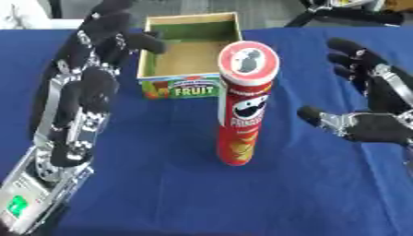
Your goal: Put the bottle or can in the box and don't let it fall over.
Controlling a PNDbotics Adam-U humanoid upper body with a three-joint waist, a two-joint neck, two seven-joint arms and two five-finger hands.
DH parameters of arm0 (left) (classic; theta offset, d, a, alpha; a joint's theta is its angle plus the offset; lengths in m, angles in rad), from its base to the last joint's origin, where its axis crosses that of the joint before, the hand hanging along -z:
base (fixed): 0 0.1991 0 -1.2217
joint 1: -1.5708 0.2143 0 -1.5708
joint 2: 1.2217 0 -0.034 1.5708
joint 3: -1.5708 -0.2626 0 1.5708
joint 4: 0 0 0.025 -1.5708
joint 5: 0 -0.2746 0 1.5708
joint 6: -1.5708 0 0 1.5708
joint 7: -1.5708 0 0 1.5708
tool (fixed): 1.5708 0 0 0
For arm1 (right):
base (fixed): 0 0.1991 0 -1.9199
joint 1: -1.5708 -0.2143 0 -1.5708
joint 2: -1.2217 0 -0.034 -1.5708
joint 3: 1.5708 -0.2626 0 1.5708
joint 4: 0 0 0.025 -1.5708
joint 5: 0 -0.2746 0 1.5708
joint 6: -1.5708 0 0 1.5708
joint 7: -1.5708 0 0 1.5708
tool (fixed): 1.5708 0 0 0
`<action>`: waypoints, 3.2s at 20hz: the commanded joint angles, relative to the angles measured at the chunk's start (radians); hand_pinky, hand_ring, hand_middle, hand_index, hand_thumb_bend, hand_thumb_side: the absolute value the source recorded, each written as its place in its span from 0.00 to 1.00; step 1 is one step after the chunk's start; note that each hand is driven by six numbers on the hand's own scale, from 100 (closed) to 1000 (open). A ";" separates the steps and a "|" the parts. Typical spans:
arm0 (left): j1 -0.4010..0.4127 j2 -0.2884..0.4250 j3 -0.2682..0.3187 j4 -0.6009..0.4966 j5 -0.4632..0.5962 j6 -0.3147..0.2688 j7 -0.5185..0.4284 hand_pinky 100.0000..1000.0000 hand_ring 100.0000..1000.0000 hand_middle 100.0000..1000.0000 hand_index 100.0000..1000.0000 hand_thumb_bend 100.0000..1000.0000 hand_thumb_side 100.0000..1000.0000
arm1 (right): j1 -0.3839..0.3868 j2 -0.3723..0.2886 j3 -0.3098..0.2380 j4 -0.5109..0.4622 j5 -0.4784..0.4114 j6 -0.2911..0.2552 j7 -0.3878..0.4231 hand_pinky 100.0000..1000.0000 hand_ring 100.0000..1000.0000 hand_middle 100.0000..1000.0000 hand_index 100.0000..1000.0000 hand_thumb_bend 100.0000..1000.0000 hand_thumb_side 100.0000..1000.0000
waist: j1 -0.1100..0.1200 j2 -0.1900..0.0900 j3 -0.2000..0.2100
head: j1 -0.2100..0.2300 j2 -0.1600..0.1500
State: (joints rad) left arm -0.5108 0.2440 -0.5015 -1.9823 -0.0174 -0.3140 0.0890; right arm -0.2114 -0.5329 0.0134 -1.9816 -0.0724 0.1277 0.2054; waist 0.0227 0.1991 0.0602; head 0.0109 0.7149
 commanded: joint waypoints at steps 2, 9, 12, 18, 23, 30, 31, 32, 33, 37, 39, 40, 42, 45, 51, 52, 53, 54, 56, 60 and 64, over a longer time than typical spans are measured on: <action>-0.001 0.009 0.007 -0.018 -0.002 0.006 -0.001 0.86 0.67 0.91 0.83 0.00 0.59 | 0.002 -0.006 -0.001 -0.018 0.000 0.011 0.019 1.00 1.00 1.00 1.00 0.46 0.24 | 0.001 -0.011 0.002 | 0.000 -0.006; 0.017 0.018 0.008 -0.018 -0.016 0.023 0.002 0.87 0.66 0.93 0.83 0.00 0.64 | 0.009 0.024 0.006 -0.018 0.003 0.043 0.044 1.00 1.00 1.00 1.00 0.35 0.28 | 0.007 -0.003 0.011 | -0.001 -0.011; 0.023 0.020 0.009 -0.018 -0.025 0.023 0.001 0.86 0.66 0.93 0.82 0.00 0.64 | 0.011 0.035 0.007 -0.018 0.006 0.037 0.059 1.00 0.99 1.00 1.00 0.32 0.30 | 0.010 0.002 0.014 | -0.002 -0.011; 0.032 0.019 0.010 -0.018 -0.047 0.010 0.018 0.85 0.65 0.91 0.83 0.00 0.60 | 0.011 0.045 0.010 -0.018 0.013 0.045 0.081 1.00 1.00 1.00 1.00 0.34 0.34 | 0.014 0.009 0.016 | -0.004 -0.010; 0.040 0.019 0.006 -0.018 -0.054 -0.004 0.037 0.85 0.65 0.91 0.83 0.00 0.61 | 0.000 0.045 0.013 -0.018 0.018 0.050 0.093 1.00 1.00 1.00 1.00 0.39 0.33 | 0.015 0.012 0.017 | -0.004 -0.009; 0.046 0.018 -0.002 -0.018 -0.027 -0.008 0.055 0.84 0.65 0.92 0.84 0.00 0.64 | -0.016 0.040 0.013 -0.018 0.023 0.043 0.121 1.00 1.00 1.00 1.00 0.52 0.27 | 0.011 0.014 0.016 | -0.002 -0.010; 0.047 0.019 -0.003 -0.018 -0.023 -0.008 0.055 0.84 0.65 0.92 0.84 0.00 0.64 | -0.017 0.039 0.013 -0.018 0.029 0.039 0.124 1.00 1.00 1.00 1.00 0.53 0.27 | 0.010 0.014 0.016 | -0.002 -0.010; 0.048 0.020 -0.004 -0.018 -0.020 -0.009 0.055 0.84 0.64 0.92 0.84 0.00 0.64 | -0.018 0.039 0.013 -0.018 0.035 0.035 0.127 1.00 1.00 1.00 1.00 0.54 0.27 | 0.010 0.014 0.016 | -0.002 -0.010; 0.049 0.021 -0.004 -0.018 -0.016 -0.010 0.056 0.84 0.64 0.92 0.84 0.00 0.64 | -0.019 0.038 0.014 -0.018 0.038 0.033 0.129 1.00 1.00 1.00 1.00 0.54 0.27 | 0.009 0.014 0.016 | -0.002 -0.010; 0.053 0.027 -0.004 -0.018 -0.007 -0.013 0.058 0.84 0.64 0.91 0.85 0.00 0.64 | -0.022 0.037 0.017 -0.018 0.048 0.030 0.140 1.00 1.00 1.00 1.00 0.53 0.27 | 0.008 0.015 0.021 | -0.002 -0.014; 0.056 0.027 -0.005 -0.018 -0.003 -0.011 0.058 0.84 0.64 0.91 0.84 0.00 0.64 | -0.022 0.039 0.019 -0.018 0.050 0.033 0.145 1.00 1.00 1.00 1.00 0.52 0.28 | 0.007 0.017 0.024 | -0.003 -0.016; 0.057 0.027 -0.005 -0.018 -0.001 -0.011 0.059 0.84 0.64 0.91 0.84 0.00 0.64 | -0.022 0.040 0.019 -0.018 0.050 0.035 0.147 1.00 1.00 1.00 1.00 0.52 0.28 | 0.007 0.017 0.025 | -0.004 -0.016; 0.058 0.028 -0.004 -0.018 0.002 -0.010 0.059 0.84 0.64 0.91 0.84 0.00 0.64 | -0.023 0.040 0.020 -0.018 0.048 0.037 0.149 1.00 1.00 1.00 1.00 0.52 0.28 | 0.007 0.018 0.026 | -0.005 -0.016; 0.062 0.030 -0.004 -0.018 0.005 -0.010 0.063 0.84 0.64 0.92 0.84 0.00 0.64 | -0.027 0.042 0.023 -0.018 0.047 0.041 0.153 1.00 1.00 1.00 1.00 0.52 0.28 | 0.006 0.021 0.030 | -0.008 -0.019; 0.073 0.033 0.000 -0.018 0.005 -0.011 0.072 0.85 0.63 0.92 0.84 0.00 0.64 | -0.036 0.048 0.027 -0.018 0.050 0.053 0.163 1.00 1.00 1.00 1.00 0.47 0.29 | 0.006 0.028 0.037 | -0.015 -0.027; 0.074 0.033 0.000 -0.018 0.004 -0.011 0.073 0.85 0.63 0.92 0.84 0.00 0.64 | -0.037 0.049 0.028 -0.018 0.051 0.054 0.165 1.00 1.00 1.00 1.00 0.46 0.30 | 0.005 0.029 0.037 | -0.015 -0.027; 0.075 0.034 0.001 -0.018 0.004 -0.011 0.075 0.85 0.63 0.92 0.84 0.00 0.64 | -0.039 0.052 0.028 -0.018 0.052 0.054 0.167 1.00 1.00 1.00 1.00 0.45 0.30 | 0.005 0.031 0.037 | -0.016 -0.027; 0.076 0.035 0.002 -0.018 0.002 -0.011 0.076 0.85 0.63 0.92 0.83 0.00 0.64 | -0.039 0.054 0.028 -0.018 0.053 0.052 0.169 1.00 1.00 1.00 1.00 0.44 0.30 | 0.006 0.032 0.037 | -0.017 -0.028; 0.078 0.036 0.005 -0.018 -0.001 -0.012 0.080 0.84 0.63 0.92 0.83 0.00 0.64 | -0.042 0.058 0.027 -0.018 0.054 0.048 0.171 1.00 1.00 1.00 1.00 0.44 0.30 | 0.006 0.034 0.038 | -0.020 -0.029; 0.085 0.035 0.008 -0.018 -0.006 -0.014 0.087 0.85 0.63 0.93 0.83 0.00 0.64 | -0.048 0.061 0.028 -0.018 0.058 0.043 0.173 1.00 1.00 1.00 1.00 0.44 0.30 | 0.007 0.037 0.039 | -0.029 -0.034; 0.089 0.035 0.012 -0.018 -0.013 -0.015 0.092 0.84 0.63 0.92 0.82 0.00 0.64 | -0.052 0.067 0.027 -0.018 0.070 0.022 0.191 1.00 1.00 1.00 1.00 0.41 0.31 | 0.007 0.040 0.040 | -0.035 -0.037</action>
State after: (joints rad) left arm -0.4162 0.2632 -0.5013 -1.9823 -0.0243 -0.3281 0.1755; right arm -0.2526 -0.4596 0.0442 -1.9816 -0.0106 0.1583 0.3914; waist 0.0317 0.2491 0.0991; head -0.0206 0.6908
